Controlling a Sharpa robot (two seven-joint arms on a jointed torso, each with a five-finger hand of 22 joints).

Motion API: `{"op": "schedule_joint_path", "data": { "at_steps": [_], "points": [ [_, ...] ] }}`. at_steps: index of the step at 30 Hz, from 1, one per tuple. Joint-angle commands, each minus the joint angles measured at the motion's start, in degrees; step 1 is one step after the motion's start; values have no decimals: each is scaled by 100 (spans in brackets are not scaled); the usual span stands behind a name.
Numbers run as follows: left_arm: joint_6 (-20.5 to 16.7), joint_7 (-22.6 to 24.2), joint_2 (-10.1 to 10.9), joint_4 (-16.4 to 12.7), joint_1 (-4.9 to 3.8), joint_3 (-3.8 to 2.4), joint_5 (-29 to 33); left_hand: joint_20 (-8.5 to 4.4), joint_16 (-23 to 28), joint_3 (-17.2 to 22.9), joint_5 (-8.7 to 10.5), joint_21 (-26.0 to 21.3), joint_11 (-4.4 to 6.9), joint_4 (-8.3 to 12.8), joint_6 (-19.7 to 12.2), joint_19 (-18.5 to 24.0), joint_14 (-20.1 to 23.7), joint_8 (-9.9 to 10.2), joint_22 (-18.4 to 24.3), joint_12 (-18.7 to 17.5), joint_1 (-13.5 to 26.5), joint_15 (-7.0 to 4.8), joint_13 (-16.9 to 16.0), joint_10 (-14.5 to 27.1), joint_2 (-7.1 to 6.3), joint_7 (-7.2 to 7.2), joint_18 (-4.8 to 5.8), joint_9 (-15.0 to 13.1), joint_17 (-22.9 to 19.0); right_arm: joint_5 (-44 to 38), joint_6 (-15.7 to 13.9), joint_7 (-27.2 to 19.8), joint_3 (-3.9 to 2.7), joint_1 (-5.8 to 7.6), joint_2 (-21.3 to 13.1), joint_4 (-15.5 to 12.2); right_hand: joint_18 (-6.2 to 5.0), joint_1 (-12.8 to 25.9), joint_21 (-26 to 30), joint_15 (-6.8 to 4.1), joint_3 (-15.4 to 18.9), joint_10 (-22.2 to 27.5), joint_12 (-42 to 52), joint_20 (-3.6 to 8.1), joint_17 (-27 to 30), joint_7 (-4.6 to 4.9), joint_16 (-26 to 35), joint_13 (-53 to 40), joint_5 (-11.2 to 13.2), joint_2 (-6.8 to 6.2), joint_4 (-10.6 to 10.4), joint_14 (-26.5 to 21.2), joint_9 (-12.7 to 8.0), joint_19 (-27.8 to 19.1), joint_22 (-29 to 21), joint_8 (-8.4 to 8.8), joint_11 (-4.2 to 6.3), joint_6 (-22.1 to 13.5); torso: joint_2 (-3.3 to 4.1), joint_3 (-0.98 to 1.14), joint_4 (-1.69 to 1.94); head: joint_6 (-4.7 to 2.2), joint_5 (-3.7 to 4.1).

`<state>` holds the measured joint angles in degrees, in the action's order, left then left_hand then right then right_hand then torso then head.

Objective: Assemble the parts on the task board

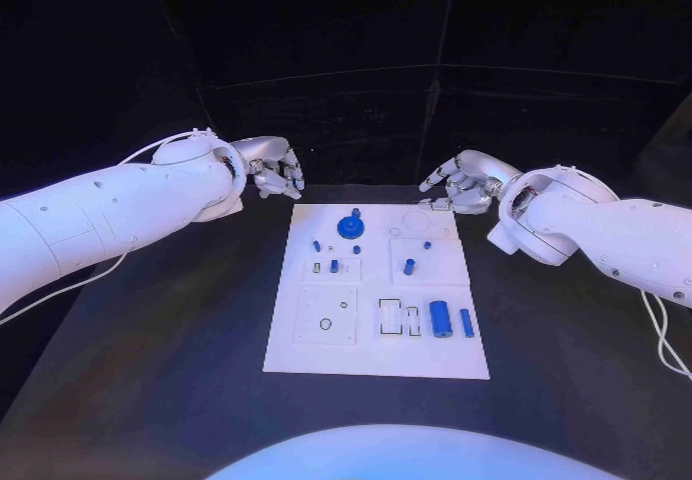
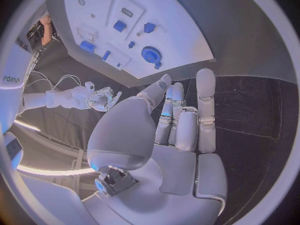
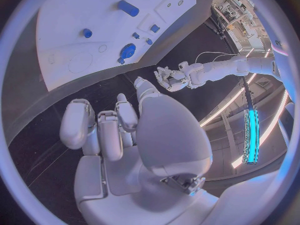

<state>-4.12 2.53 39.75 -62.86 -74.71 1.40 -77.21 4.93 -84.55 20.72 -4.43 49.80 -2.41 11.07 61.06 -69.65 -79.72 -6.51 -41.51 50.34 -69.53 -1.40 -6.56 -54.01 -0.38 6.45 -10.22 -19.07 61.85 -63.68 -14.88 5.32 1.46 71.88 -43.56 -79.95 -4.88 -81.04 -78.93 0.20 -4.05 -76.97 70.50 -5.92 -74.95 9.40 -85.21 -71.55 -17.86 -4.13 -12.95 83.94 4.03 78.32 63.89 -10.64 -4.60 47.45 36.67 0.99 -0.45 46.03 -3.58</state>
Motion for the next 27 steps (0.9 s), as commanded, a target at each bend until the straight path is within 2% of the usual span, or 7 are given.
{"op": "schedule_joint_path", "data": {
  "at_steps": [1, 9, 11, 13, 17, 21, 27],
  "points": [
    [1114, -810, 0, -82, -66, -2, 1087, -27, -117, -74, -5, 389, 10, -337, 86, -343, -309, -111, -444, -16, 335, -14, -6, -290, 6, 13, 115, -29, 589, -15, 25, 15, -3, 12, 3, -1, -11, 24, 35, -38, 26, 2, 17, 4, -603, 10, 14, -7, -23, 41, -4, 403, -1, -20, -3, -21, 29, 32, 4, 0, -2, -11, -11],
    [2495, -2473, -65, -151, -138, 41, 2705, -171, -287, -751, 55, 1306, 143, -1546, -31, -1068, -739, -317, -1485, 432, 1302, -151, -347, -1288, 44, -90, 334, -79, 1542, -15, 41, 31, -3, 12, 14, 9, -12, 26, 37, -38, 28, -4, 26, 5, -604, 9, 13, -14, -22, 41, -5, 404, -2, -21, -6, -22, 30, 32, 6, -2, -6, -22, -17],
    [2837, -2991, -99, -160, -187, 164, 3158, -222, -332, -1100, 119, 1453, 174, -2042, -85, -1170, -802, -505, -1666, 675, 1524, -203, -568, -1414, 105, -152, 369, -162, 1771, -15, 45, 33, -2, 12, 23, 14, -12, 26, 37, -38, 28, -4, 26, 5, -604, 9, 13, -14, -22, 41, -5, 404, -2, -21, -6, -22, 30, 32, 9, -4, -6, -26, -9],
    [3029, -3313, -138, -166, -234, 270, 3467, -256, -379, -1286, 143, 1613, 219, -2293, -115, -1246, -853, -673, -1860, 1056, 1527, -236, -1199, -1560, 156, -181, 411, -249, 1992, -15, 48, 34, -2, 12, 30, 19, -12, 26, 37, -38, 28, -4, 26, 5, -604, 9, 13, -14, -22, 41, -5, 404, -2, -21, -6, -22, 30, 32, 10, -9, -1, -19, -21],
    [3059, -3659, -215, -175, -278, 373, 3773, -293, -403, -1507, 174, 1680, 259, -2557, -180, -1276, -876, -962, -1949, 1464, 1398, -263, -1914, -1635, 228, -219, 424, -416, 2110, -15, 51, 36, -2, 12, 44, 25, -12, 26, 37, -38, 28, -4, 26, 5, -604, 9, 13, -14, -22, 41, -5, 404, -2, -21, -6, -22, 30, 32, 8, -6, 4, -20, -35],
    [2717, -3813, -334, -129, -297, 422, 3900, -331, -434, -1665, 154, 1820, 300, -2680, -314, -1332, -909, -1369, -2125, 1857, 1091, -279, -2649, -1718, 370, -252, 448, -669, 2260, -15, 44, 37, -2, 12, 52, 27, -12, 26, 37, -38, 28, -4, 26, 5, -604, 9, 13, -14, -22, 41, -5, 404, -2, -21, -6, -22, 30, 32, 8, -11, 7, -22, -42],
    [2308, -3911, -513, -45, -305, 446, 3835, -331, -447, -1794, 147, 1912, 306, -2752, -501, -1359, -923, -1677, -2248, 2001, 1037, -296, -2960, -1709, 420, -264, 475, -857, 2334, -15, 18, 31, -2, 12, 61, 26, -12, 26, 37, -38, 28, -4, 26, 5, -604, 9, 13, -14, -22, 41, -5, 404, -2, -21, -6, -22, 30, 32, 13, -11, -11, -8, -50]
  ]
}}
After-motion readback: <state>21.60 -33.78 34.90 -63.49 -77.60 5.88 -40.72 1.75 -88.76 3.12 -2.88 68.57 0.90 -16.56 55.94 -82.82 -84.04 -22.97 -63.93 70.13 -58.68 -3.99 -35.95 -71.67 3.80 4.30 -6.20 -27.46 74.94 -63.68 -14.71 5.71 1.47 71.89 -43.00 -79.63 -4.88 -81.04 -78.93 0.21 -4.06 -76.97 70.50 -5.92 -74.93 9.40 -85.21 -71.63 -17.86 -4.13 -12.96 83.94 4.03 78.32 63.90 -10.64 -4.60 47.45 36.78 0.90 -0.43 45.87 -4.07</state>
